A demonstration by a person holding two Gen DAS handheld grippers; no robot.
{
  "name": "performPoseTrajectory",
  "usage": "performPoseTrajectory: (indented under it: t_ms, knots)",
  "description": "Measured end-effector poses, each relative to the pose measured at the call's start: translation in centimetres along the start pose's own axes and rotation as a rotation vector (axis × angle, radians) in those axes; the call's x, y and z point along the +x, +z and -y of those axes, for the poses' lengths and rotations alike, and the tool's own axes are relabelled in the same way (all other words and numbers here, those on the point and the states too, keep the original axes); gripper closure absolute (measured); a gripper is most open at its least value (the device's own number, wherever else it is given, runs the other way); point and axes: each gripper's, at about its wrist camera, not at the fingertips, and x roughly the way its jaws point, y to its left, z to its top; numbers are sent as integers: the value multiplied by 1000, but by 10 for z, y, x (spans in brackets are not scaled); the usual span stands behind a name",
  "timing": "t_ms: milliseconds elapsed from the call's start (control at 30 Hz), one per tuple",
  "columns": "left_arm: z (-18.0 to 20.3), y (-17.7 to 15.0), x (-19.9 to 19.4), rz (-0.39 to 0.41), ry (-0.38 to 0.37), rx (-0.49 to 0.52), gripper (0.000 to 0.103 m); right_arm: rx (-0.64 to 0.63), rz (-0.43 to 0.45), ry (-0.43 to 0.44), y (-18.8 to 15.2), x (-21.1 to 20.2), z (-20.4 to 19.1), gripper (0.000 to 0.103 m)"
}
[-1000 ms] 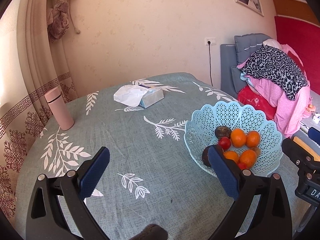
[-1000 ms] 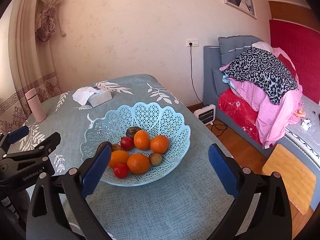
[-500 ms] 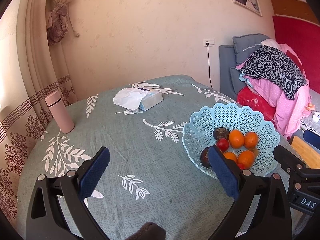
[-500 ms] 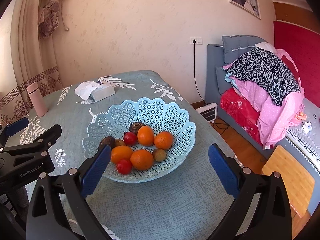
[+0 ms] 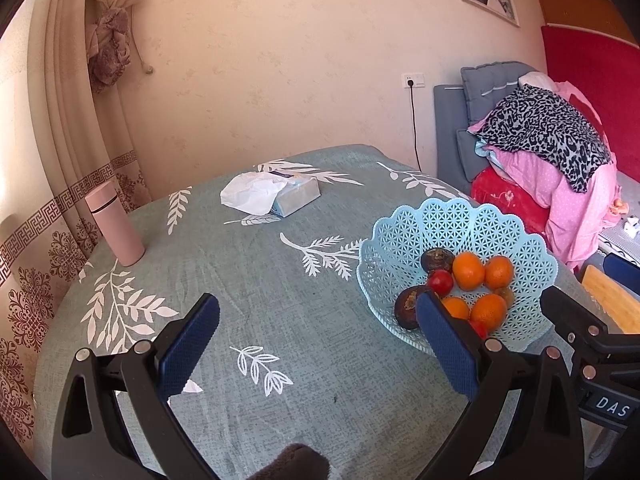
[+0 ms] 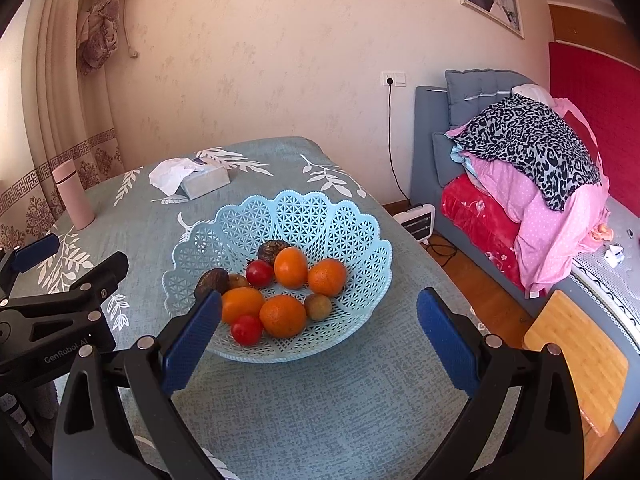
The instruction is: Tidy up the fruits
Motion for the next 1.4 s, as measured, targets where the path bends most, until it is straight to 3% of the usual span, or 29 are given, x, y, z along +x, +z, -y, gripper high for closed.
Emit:
performPoseTrajectory:
  t_ms: [1400]
  knots:
    - [4, -6, -3, -2, 0, 18, 5, -3, -14, -7, -3, 3, 0, 4]
